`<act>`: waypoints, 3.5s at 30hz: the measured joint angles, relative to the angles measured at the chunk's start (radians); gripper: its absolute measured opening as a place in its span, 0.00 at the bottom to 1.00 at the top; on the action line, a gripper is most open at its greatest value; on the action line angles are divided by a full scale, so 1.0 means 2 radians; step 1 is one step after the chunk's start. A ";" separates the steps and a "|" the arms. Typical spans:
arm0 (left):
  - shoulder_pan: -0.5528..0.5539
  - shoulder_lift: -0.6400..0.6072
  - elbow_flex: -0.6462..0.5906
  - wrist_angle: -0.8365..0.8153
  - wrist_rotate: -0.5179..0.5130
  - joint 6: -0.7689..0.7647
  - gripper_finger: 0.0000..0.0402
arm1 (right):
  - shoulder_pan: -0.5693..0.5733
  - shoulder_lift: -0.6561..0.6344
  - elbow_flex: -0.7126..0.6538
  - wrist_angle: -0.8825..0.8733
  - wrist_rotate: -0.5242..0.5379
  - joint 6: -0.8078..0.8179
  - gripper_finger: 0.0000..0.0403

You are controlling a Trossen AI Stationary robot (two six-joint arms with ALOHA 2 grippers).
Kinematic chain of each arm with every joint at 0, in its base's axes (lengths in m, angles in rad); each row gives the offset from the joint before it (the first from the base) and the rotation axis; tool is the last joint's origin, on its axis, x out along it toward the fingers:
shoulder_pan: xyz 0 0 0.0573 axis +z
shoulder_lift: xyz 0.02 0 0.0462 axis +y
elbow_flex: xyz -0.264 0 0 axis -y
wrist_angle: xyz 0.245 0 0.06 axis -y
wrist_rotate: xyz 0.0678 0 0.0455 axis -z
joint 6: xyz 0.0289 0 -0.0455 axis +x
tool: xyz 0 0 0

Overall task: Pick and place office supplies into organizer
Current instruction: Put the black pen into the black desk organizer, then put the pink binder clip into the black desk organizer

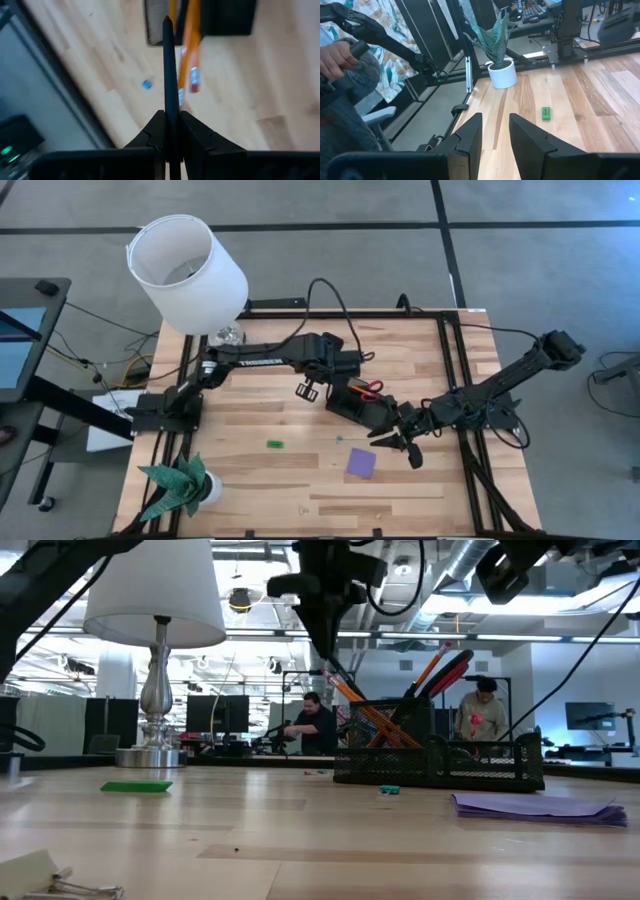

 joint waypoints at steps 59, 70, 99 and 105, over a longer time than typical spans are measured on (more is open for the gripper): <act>-0.008 0.000 -0.058 0.066 -0.025 0.300 0.06 | 0.000 0.001 0.000 -0.024 0.001 0.000 0.23; -0.014 0.000 -0.058 0.105 -0.055 0.240 0.15 | 0.000 0.001 0.000 -0.025 0.001 0.000 0.23; -0.079 -0.052 -0.058 0.024 -0.141 -0.129 0.30 | 0.000 0.001 0.000 -0.026 0.000 0.000 0.23; -0.085 -0.145 -0.058 -0.028 -0.137 -0.232 0.30 | -0.001 0.001 0.000 -0.027 0.001 0.000 0.23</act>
